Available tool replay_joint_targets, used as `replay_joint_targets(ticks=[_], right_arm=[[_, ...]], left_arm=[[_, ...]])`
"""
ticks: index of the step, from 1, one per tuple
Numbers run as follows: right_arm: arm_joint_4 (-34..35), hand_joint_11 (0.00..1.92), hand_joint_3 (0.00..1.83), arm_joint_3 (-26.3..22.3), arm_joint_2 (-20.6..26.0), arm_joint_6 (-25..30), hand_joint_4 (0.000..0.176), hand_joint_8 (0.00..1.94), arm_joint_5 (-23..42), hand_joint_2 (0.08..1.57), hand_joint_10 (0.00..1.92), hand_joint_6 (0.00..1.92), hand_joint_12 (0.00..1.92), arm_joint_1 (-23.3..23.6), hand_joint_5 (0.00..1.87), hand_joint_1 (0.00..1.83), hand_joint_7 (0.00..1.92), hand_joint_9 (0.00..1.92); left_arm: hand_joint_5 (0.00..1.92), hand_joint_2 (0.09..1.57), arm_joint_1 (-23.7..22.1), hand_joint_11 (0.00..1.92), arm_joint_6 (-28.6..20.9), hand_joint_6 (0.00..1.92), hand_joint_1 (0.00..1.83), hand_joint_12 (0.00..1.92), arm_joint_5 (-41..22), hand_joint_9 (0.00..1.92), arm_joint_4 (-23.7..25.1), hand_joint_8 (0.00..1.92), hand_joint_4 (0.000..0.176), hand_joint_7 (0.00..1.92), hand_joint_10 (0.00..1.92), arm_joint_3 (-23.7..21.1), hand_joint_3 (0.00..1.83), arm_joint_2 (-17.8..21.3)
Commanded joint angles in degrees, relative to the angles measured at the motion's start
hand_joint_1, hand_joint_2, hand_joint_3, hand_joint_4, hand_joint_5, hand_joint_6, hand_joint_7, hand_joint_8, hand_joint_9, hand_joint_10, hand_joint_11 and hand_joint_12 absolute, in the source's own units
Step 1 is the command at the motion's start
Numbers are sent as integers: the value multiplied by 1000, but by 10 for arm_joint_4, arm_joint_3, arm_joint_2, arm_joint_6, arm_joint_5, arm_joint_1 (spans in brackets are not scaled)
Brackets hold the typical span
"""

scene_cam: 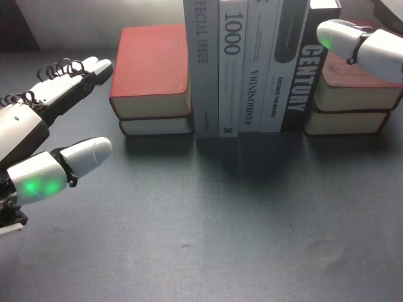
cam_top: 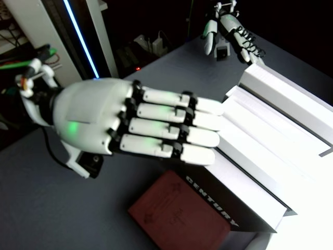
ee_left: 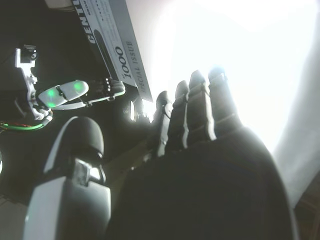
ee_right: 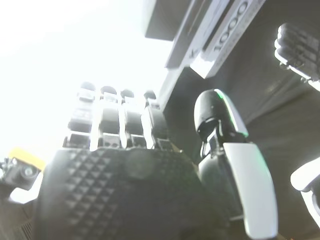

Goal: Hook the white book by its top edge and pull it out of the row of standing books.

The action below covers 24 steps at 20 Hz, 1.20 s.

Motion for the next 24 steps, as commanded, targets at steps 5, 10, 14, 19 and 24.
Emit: replay_joint_targets(ticks=[5,10,14,19,24], right_arm=[[-11,0,2,3,-1,1,0,0,54,1429,0,84,0,9,306,130,0,0],[-24,0,0,-12,8,1,0,0,54,1451,0,307,0,9,470,216,0,0],[-46,0,0,-49,29,1,0,6,82,1471,0,850,0,-3,366,112,35,0],[-72,0,3,-91,56,28,0,2,149,1478,0,985,0,-63,358,42,51,0],[-102,0,0,-130,80,91,0,11,222,1437,0,722,0,-162,421,91,73,0]], left_arm=[[91,1385,0,0,-4,6,266,0,-79,0,-11,0,35,0,0,3,0,-2],[82,1385,3,0,-4,0,258,0,-85,0,-15,0,29,0,0,1,0,-2],[76,1384,10,0,-4,0,232,0,-95,0,-24,0,28,0,0,-3,0,2],[77,1389,22,0,-4,2,223,0,-110,0,-39,0,33,0,0,-8,1,8],[78,1389,33,0,-3,1,214,0,-124,0,-52,0,27,0,0,-14,0,13]])
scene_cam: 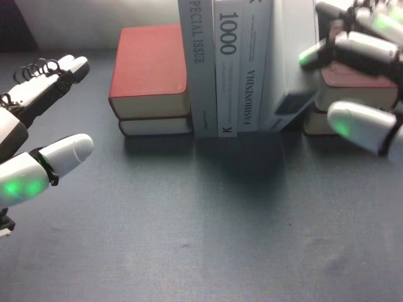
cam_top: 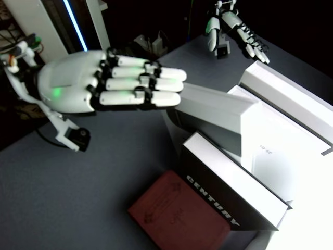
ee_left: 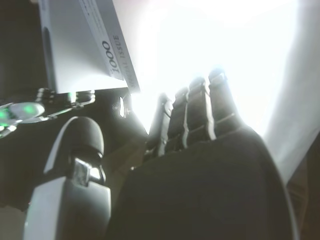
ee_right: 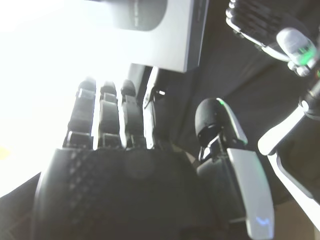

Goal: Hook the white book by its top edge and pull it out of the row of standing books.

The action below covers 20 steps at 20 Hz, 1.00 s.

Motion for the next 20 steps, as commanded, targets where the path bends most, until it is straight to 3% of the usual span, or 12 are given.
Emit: replay_joint_targets(ticks=[1,4,5,6,8,9,10,11,14,15,17,20], right_arm=[[3,0,1,-3,3,7,0,18,58,1441,0,729,0,-6,429,90,94,0],[-11,0,0,-16,6,48,0,12,73,1441,0,723,0,-55,407,86,84,0],[-15,0,0,-20,6,68,0,3,78,1424,0,530,0,-75,423,2,114,0],[-19,0,6,-23,6,84,0,2,83,1440,0,510,0,-93,422,0,117,0],[-19,0,0,-29,6,105,0,7,93,1449,11,575,226,-127,410,31,155,42],[-19,0,0,-31,3,118,0,41,97,1449,107,633,1010,-144,440,119,323,238],[-19,0,0,-31,1,130,0,92,99,1449,221,646,1461,-154,470,161,490,436],[-19,21,0,-31,0,139,0,85,101,1465,354,651,1591,-160,474,141,578,476],[-15,1,0,-32,2,143,0,67,117,1465,753,682,1629,-166,447,196,640,319],[-9,0,2,-34,6,140,0,98,128,1477,950,746,1719,-167,380,218,659,302],[8,23,3,-40,16,124,0,729,153,1495,1148,935,1807,-173,294,150,599,377],[61,6,85,-49,35,87,0,852,213,1570,1224,1043,1828,-208,69,101,243,180]], left_arm=[[68,1390,1,0,-2,0,218,0,-82,0,-10,0,35,0,0,-2,0,6],[66,1381,7,0,-2,2,235,0,-88,0,-17,0,45,0,0,-4,0,7],[68,1371,9,0,-2,2,243,0,-89,0,-18,0,65,0,0,-4,0,8],[75,1369,9,0,-1,5,248,0,-90,0,-19,0,64,0,0,-5,0,8],[76,1370,9,0,0,5,249,0,-91,0,-21,0,64,0,0,-5,0,7],[72,1374,9,0,0,2,206,0,-91,0,-21,0,60,0,0,-5,0,7],[86,1373,9,0,0,6,234,0,-92,0,-21,0,43,0,0,-5,0,7],[86,1372,9,0,0,5,238,0,-93,0,-22,0,43,0,0,-5,0,7],[72,1376,10,0,0,0,235,0,-95,0,-23,0,56,0,0,-6,0,7],[77,1381,10,0,0,3,237,0,-95,0,-23,0,45,0,0,-6,2,7],[55,1384,10,0,0,0,198,0,-96,0,-24,0,62,0,0,-6,3,7],[84,1374,11,0,0,8,293,0,-96,0,-24,0,29,0,0,-6,0,7]])
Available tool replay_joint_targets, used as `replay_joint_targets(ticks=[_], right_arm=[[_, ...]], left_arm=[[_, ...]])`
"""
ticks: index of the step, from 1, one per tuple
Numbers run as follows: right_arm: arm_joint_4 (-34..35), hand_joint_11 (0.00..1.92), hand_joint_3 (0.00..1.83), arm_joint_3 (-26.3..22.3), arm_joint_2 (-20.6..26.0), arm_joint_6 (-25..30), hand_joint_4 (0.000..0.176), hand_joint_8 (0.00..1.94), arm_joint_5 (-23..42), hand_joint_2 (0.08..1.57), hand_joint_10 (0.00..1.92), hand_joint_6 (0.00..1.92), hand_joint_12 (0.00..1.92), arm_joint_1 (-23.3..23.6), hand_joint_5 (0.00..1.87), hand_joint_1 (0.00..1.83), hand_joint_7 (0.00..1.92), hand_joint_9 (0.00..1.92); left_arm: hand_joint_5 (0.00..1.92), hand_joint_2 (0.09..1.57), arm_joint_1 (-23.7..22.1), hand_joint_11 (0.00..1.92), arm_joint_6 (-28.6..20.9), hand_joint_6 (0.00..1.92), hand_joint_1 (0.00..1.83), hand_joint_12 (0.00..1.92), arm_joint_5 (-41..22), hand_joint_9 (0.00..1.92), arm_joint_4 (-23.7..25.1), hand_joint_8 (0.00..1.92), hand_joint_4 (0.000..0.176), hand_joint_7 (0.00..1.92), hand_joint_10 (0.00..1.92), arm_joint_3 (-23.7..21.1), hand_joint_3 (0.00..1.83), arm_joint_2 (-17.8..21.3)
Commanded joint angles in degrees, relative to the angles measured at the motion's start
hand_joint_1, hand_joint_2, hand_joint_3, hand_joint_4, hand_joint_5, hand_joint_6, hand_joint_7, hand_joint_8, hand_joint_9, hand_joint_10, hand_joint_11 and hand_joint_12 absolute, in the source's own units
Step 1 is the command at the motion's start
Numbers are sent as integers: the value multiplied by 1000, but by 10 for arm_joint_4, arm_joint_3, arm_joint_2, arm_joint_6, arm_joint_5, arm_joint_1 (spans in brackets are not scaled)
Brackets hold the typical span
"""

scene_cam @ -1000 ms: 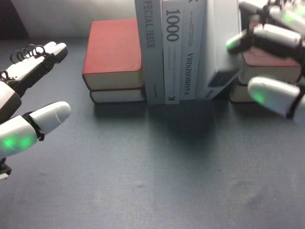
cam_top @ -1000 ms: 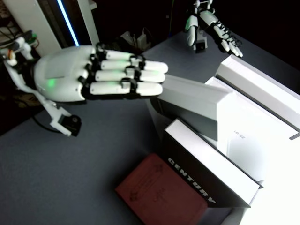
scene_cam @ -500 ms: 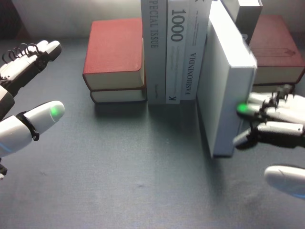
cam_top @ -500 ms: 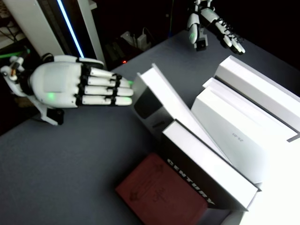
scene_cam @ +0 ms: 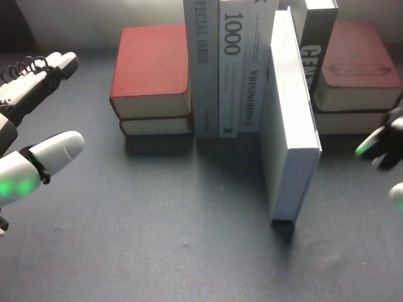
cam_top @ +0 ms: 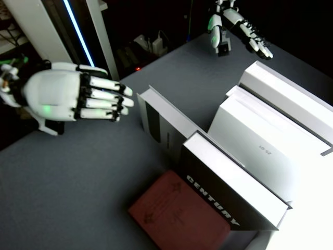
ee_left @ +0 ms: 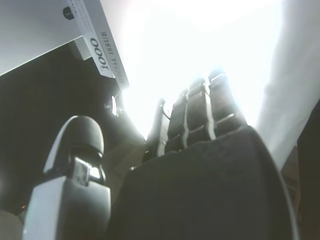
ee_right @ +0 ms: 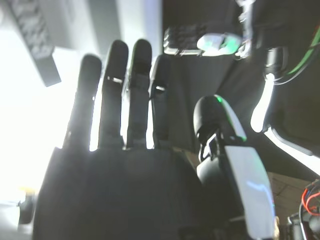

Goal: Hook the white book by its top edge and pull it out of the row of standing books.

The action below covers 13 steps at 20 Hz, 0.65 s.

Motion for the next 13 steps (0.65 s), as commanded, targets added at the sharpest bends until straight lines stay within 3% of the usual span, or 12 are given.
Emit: replay_joint_targets(ticks=[1,2,3,4,5,6,8,9,10,11,12,13], right_arm=[[19,0,82,-3,5,-6,0,767,101,1571,1203,1000,1803,-6,13,85,163,57],[40,0,46,-6,9,-15,0,471,115,1540,820,679,1656,-15,2,79,57,11],[55,0,20,-6,9,-20,0,110,124,1518,247,258,1328,-19,0,57,11,1],[68,0,3,-6,9,-25,0,21,128,1499,49,56,785,-21,0,83,1,0],[78,0,3,-5,9,-29,0,21,132,1499,49,56,785,-21,0,83,1,0],[89,0,0,-3,10,-33,0,0,137,1476,1,1,30,-22,0,46,0,0],[111,0,0,0,15,-40,3,0,151,1470,0,0,0,-22,0,21,0,0],[117,0,0,1,17,-42,8,0,156,1462,0,0,0,-22,0,34,0,0],[124,0,0,3,20,-43,18,0,163,1463,0,0,0,-22,0,38,0,0],[129,0,0,5,24,-44,29,0,170,1471,0,0,0,-22,0,75,0,0],[131,0,0,6,28,-46,42,0,176,1460,0,0,0,-22,0,76,0,0],[132,0,0,7,31,-48,39,0,180,1456,0,0,0,-21,0,21,0,0]], left_arm=[[76,1370,-2,0,-1,3,299,0,-76,0,-4,0,33,0,0,0,0,4],[39,1373,-2,0,0,1,267,0,-76,0,-4,0,44,0,0,0,0,4],[7,1366,-2,0,0,0,262,0,-76,0,-5,0,57,0,0,0,0,4],[1,1360,-2,0,0,0,260,0,-76,0,-5,0,60,0,0,0,0,4],[1,1360,-2,0,0,0,260,0,-76,0,-5,0,60,0,0,0,0,4],[0,1349,-2,0,0,0,255,0,-78,0,-5,0,88,0,0,0,0,4],[0,1321,-2,0,2,0,189,0,-82,0,-5,0,148,0,0,-1,0,8],[0,1311,-2,0,4,0,169,0,-85,0,-6,0,154,0,0,-3,0,10],[0,1306,-2,0,6,0,158,0,-91,0,-7,0,132,0,0,-4,0,12],[0,1308,-2,0,7,0,134,0,-95,0,-9,0,154,0,0,-5,0,13],[0,1309,-2,0,8,0,129,0,-101,0,-10,0,159,0,0,-5,0,15],[0,1295,-2,0,8,0,171,0,-105,0,-11,0,168,0,0,-5,0,16]])
